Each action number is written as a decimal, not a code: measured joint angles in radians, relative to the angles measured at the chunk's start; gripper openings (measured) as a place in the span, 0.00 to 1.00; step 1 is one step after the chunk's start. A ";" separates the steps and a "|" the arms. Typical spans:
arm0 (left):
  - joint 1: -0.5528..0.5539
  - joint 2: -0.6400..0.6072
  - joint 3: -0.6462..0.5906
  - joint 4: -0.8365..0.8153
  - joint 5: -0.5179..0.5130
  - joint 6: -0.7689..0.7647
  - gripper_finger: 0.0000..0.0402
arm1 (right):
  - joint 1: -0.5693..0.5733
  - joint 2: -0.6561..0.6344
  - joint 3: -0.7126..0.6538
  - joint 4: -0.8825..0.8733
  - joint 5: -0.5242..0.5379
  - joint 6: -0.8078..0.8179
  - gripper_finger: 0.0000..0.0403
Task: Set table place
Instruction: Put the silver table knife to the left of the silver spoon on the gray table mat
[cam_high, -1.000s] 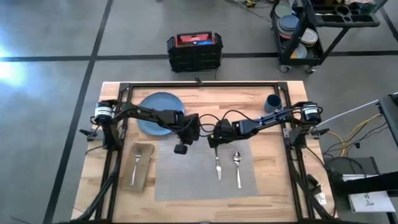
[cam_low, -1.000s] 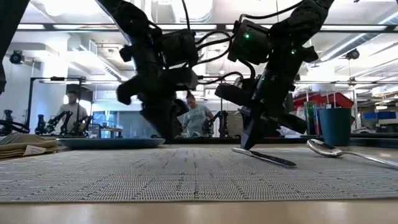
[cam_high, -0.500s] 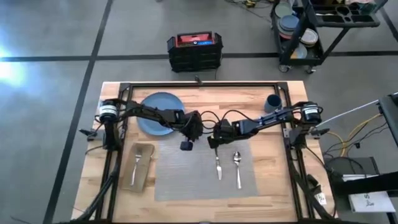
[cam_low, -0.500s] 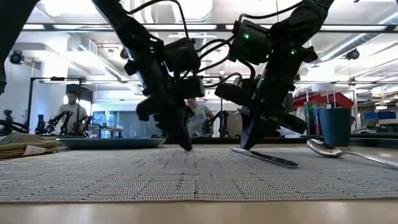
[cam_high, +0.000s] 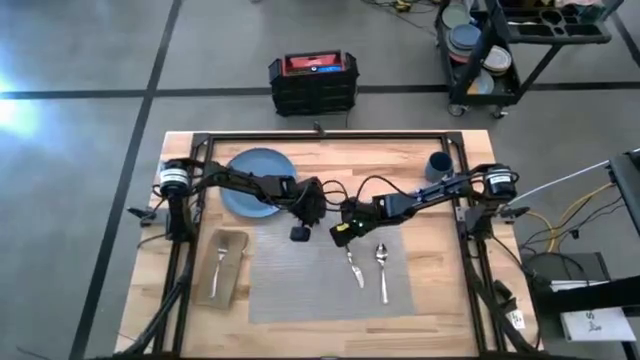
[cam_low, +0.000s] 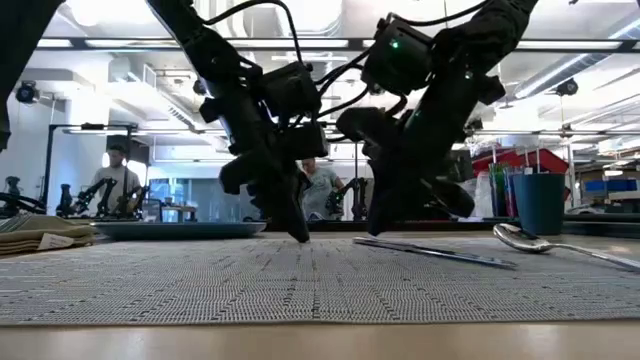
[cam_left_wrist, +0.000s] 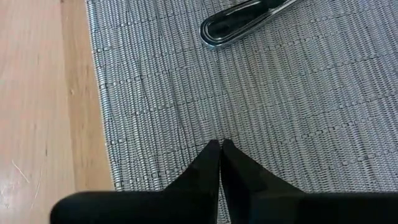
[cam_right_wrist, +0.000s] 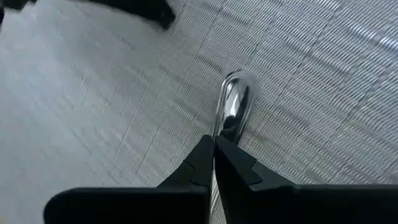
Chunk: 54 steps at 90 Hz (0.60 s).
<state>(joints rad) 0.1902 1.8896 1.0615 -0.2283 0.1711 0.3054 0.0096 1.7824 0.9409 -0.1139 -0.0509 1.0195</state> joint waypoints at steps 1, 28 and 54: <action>0.000 0.000 0.000 0.000 0.000 0.000 0.00 | 0.002 0.000 0.000 0.000 -0.002 0.000 0.00; 0.002 0.001 -0.001 -0.001 0.016 -0.001 0.00 | 0.032 -0.004 0.000 -0.008 0.163 0.051 0.00; 0.003 0.002 -0.002 0.000 0.026 -0.008 0.00 | 0.010 0.031 0.001 0.001 0.211 0.105 0.00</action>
<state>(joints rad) 0.1928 1.8912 1.0599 -0.2285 0.1973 0.2970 0.0196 1.8136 0.9422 -0.1124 0.1602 1.1240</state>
